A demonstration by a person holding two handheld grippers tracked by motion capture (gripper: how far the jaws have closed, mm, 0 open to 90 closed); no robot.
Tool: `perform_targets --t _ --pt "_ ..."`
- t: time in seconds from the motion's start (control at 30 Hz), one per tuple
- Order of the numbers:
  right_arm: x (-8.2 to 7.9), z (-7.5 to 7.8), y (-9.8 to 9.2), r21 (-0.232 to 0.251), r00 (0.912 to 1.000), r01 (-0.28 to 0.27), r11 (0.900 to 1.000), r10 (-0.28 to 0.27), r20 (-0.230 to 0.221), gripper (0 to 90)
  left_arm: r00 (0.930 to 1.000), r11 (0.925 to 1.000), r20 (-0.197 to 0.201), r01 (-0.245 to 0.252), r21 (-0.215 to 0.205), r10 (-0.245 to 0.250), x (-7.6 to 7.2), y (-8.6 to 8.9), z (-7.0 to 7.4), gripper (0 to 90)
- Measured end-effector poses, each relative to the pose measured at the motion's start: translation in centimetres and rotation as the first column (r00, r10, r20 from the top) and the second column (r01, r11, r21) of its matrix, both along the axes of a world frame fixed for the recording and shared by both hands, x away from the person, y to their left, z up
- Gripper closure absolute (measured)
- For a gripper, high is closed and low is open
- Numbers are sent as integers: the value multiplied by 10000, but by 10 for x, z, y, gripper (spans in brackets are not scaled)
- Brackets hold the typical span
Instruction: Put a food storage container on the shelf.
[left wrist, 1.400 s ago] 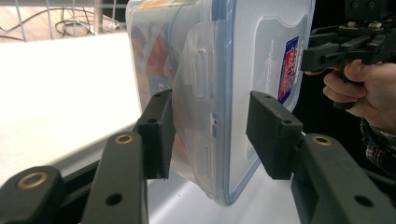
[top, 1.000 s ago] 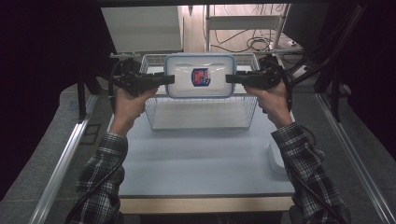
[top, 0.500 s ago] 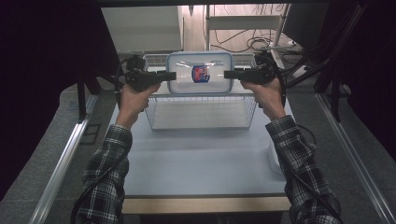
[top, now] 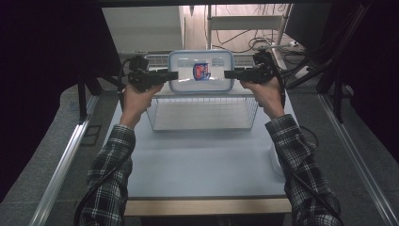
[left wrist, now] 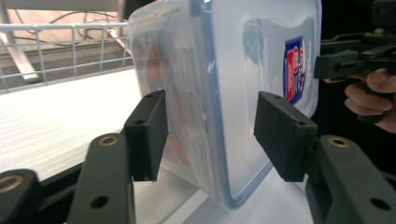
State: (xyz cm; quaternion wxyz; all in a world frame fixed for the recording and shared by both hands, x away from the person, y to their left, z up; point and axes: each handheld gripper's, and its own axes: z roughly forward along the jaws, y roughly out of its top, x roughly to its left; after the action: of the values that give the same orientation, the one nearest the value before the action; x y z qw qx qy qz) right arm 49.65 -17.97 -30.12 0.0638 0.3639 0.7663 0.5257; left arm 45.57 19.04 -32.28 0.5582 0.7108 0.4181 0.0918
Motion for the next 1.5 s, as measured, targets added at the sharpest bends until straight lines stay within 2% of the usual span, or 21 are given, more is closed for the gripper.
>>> perform_targets --t 0.07,0.17,0.2,0.27,0.37,0.53,0.67,0.7,0.8,0.87,0.97,1.03,1.1,1.2,1.4,1.5 --pt "0 1 2 -180 9999 104 9998 -105 -2 418 9998 9996 -2 -201 189 201 0 -3 0 420" --pt "1 0 4 -183 9996 218 9996 -221 -151 395 9991 9943 9 -423 975 424 2 -8 -2 442" --pt "2 -1 3 -129 9995 229 9997 -232 -213 394 9993 9940 -50 -356 1031 363 3 -9 -4 451" --pt "4 -2 2 -30 9993 250 9997 -251 -292 387 9995 9961 -140 -286 839 298 4 -9 -6 424" --pt "7 -2 3 -82 9984 247 9997 -251 -500 365 9991 9976 -227 -352 598 366 5 -7 -8 431" --pt "8 -1 3 -174 9980 299 9994 -309 -558 344 9989 9972 -212 -412 617 425 4 -8 -7 440" --pt "7 -1 7 -793 9964 754 9940 -782 -318 315 9990 9985 -185 -394 368 401 3 -7 -6 433" --pt "7 -2 9 -919 9958 876 9919 -897 -184 326 9991 9983 -148 -401 412 408 3 -8 -6 428" --pt "7 -2 10 -721 9970 716 9948 -735 -227 394 9989 9980 -113 -446 441 451 3 -8 -5 429" --pt "6 -1 11 -746 9964 819 9938 -834 -172 399 9987 9964 -46 -502 680 506 3 -8 -4 427" --pt "6 -2 10 -634 9957 874 9942 -892 -255 416 9964 9910 192 -842 1036 827 2 -10 -1 424" --pt "5 0 9 -631 9942 1067 9923 -1072 -45 436 9929 9865 359 -1170 1150 1136 1 -10 1 423" --pt "5 1 8 -700 9920 1258 9896 -1251 134 433 9931 9878 317 -1156 1044 1129 3 -9 0 416" --pt "7 0 8 -573 9926 1218 9909 -1217 58 433 9929 9888 310 -1170 932 1145 4 -8 -1 416" --pt "6 -1 10 -382 9888 1434 9889 -1415 482 499 9865 9782 672 -1571 1357 1492 6 -13 5 445" --pt "6 1 9 -201 9879 1469 9889 -1457 536 575 9880 9790 715 -1457 1428 1366 7 -16 9 493"
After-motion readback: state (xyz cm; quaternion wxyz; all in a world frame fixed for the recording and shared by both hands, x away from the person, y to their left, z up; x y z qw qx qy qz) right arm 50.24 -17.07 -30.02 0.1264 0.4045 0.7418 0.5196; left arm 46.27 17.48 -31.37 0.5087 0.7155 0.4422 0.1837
